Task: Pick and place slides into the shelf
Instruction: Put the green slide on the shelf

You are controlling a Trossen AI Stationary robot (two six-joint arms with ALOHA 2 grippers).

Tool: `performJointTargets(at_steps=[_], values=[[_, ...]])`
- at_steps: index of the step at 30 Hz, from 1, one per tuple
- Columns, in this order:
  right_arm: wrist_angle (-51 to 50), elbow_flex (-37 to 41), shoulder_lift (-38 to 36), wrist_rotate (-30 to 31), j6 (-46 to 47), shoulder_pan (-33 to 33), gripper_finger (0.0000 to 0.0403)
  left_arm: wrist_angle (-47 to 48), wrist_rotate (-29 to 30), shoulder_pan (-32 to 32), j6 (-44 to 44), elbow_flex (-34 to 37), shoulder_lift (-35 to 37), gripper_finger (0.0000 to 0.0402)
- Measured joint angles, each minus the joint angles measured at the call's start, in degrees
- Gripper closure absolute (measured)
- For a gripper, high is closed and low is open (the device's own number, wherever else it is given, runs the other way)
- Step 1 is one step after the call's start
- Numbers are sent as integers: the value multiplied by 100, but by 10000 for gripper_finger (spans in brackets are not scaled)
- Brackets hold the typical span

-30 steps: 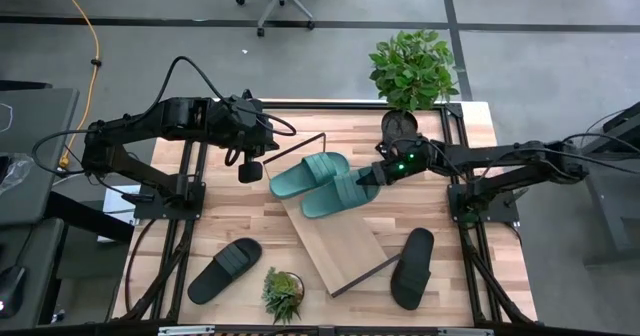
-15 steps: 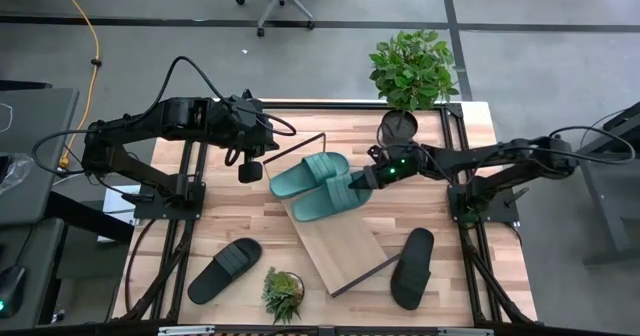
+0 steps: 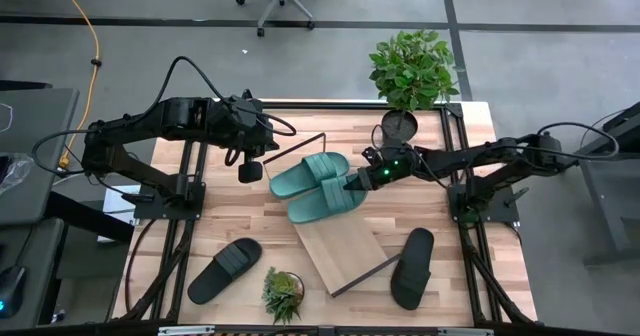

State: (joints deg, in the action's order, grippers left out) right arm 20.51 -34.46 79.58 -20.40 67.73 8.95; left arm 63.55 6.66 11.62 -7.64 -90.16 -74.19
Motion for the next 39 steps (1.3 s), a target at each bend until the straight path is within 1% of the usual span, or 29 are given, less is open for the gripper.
performJointTargets(at_steps=[8,23,32,39], values=[[182,0,297,-84,28,0,403,2,-2,0,0,1,0,399],[195,0,327,-15,-323,0,403,0,-2,0,2,0,0,399],[355,0,327,102,-231,4,403,0,-2,0,17,1,0,399],[415,0,607,61,-241,7,403,-2,-2,0,40,1,0,399]])
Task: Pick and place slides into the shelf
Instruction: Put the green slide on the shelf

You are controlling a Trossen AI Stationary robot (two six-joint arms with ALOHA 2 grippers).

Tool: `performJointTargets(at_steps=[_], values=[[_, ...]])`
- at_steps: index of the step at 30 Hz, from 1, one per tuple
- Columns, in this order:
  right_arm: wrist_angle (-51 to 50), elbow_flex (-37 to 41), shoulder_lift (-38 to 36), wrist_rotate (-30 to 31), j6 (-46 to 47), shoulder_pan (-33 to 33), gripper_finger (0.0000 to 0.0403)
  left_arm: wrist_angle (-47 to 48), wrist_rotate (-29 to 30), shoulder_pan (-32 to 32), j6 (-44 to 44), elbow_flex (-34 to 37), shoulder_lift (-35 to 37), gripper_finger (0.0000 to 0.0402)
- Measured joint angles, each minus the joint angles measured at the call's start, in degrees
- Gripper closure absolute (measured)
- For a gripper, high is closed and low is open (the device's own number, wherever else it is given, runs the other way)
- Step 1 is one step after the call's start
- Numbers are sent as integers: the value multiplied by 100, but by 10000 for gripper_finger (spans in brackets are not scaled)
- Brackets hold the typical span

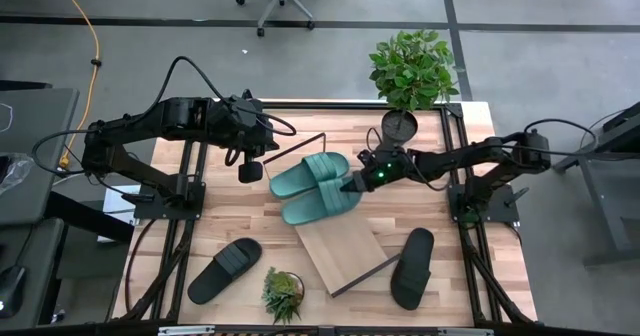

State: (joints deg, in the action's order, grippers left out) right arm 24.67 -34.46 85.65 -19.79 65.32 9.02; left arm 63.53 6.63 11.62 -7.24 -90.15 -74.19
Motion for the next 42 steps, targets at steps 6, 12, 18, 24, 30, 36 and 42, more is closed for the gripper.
performJointTargets(at_steps=[6,12,18,24,30,36,42], values=[[291,0,230,13,20,-2,403,0,0,0,12,-2,0,399],[383,0,212,292,-41,-4,403,2,0,0,14,-1,0,399],[363,0,212,330,-44,-4,403,2,0,0,6,0,0,399],[341,0,208,514,-87,-7,403,2,0,0,1,-1,1,399],[262,0,205,588,-90,-2,403,4,0,0,1,-1,0,399],[260,0,205,578,-87,-2,398,4,0,0,-36,0,0,399],[260,0,205,567,-69,0,365,3,0,0,-43,0,0,399]])
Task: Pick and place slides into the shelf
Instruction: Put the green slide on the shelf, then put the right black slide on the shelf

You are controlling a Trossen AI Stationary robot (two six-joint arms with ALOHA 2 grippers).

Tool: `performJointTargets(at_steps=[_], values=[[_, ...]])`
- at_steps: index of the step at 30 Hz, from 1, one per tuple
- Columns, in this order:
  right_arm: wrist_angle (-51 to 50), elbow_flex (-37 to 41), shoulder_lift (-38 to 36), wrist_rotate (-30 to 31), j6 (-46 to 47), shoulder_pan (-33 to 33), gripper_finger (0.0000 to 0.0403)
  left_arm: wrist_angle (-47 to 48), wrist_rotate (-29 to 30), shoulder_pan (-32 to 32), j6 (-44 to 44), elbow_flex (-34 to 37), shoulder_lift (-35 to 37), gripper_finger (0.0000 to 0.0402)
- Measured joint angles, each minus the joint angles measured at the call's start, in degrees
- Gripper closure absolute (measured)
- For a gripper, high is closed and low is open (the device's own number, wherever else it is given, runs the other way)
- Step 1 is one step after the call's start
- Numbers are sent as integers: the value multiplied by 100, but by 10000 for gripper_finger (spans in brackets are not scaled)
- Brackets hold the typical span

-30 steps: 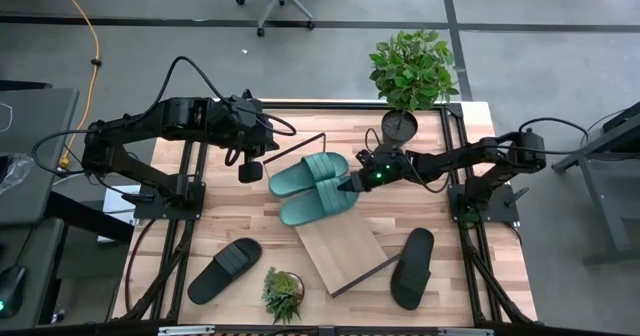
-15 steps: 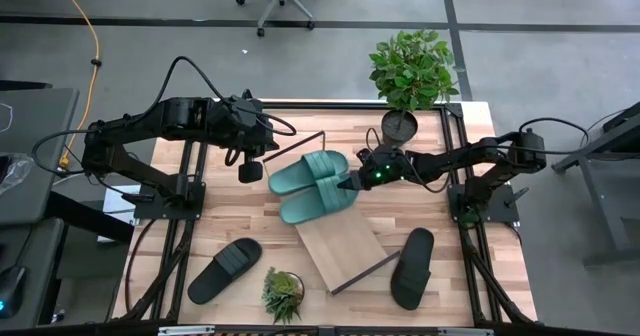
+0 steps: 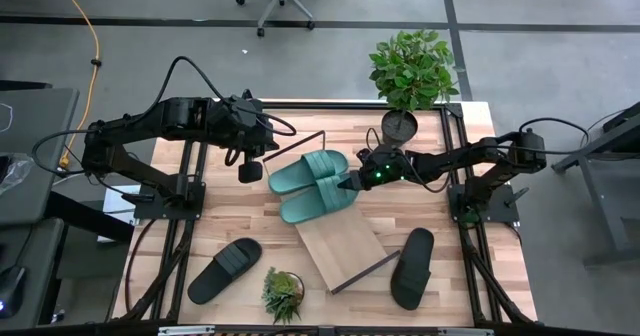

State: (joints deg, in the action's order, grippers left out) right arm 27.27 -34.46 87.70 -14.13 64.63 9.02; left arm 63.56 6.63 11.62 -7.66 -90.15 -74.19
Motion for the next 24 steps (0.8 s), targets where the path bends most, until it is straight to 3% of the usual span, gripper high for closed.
performJointTargets(at_steps=[12,24], values=[[-163,0,-4,357,200,0,294,1,0,0,42,0,0,399],[-273,0,-4,728,103,0,288,94,0,0,45,0,0,399]])
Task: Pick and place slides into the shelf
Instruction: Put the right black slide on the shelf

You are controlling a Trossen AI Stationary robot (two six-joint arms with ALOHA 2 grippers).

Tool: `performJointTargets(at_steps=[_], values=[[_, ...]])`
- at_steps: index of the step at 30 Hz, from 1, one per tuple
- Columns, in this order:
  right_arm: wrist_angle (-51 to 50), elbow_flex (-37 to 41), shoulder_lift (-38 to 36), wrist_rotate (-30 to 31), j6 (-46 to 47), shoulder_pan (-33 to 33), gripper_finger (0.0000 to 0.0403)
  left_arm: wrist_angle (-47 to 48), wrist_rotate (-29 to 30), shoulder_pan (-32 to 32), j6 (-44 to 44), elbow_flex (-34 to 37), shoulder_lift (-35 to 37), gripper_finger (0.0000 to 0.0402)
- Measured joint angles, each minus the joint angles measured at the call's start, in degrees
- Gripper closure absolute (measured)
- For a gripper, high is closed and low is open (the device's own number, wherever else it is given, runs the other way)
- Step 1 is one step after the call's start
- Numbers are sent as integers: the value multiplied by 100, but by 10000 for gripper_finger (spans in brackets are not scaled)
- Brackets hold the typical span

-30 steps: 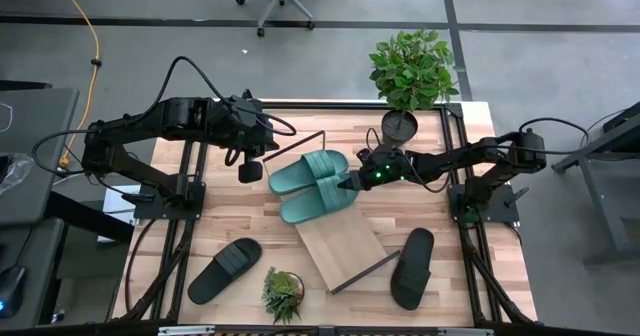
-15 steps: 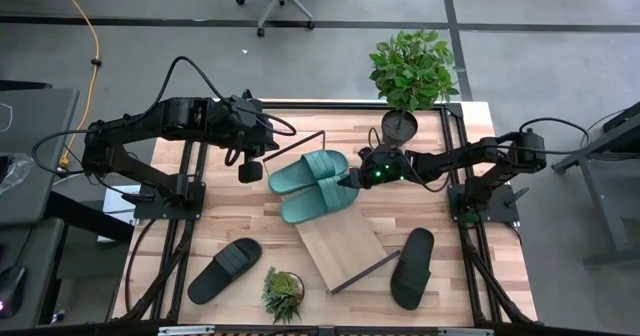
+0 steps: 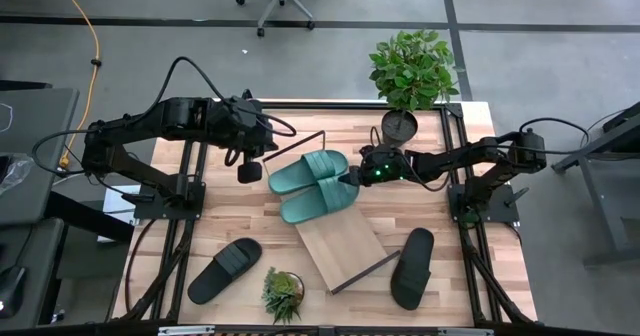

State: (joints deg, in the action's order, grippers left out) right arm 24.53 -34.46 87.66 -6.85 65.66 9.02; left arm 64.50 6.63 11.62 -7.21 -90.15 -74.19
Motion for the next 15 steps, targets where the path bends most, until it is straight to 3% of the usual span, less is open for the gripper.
performJointTargets(at_steps=[15], values=[[-461,0,-337,393,-282,0,289,41,-2,0,7,-2,0,399]])
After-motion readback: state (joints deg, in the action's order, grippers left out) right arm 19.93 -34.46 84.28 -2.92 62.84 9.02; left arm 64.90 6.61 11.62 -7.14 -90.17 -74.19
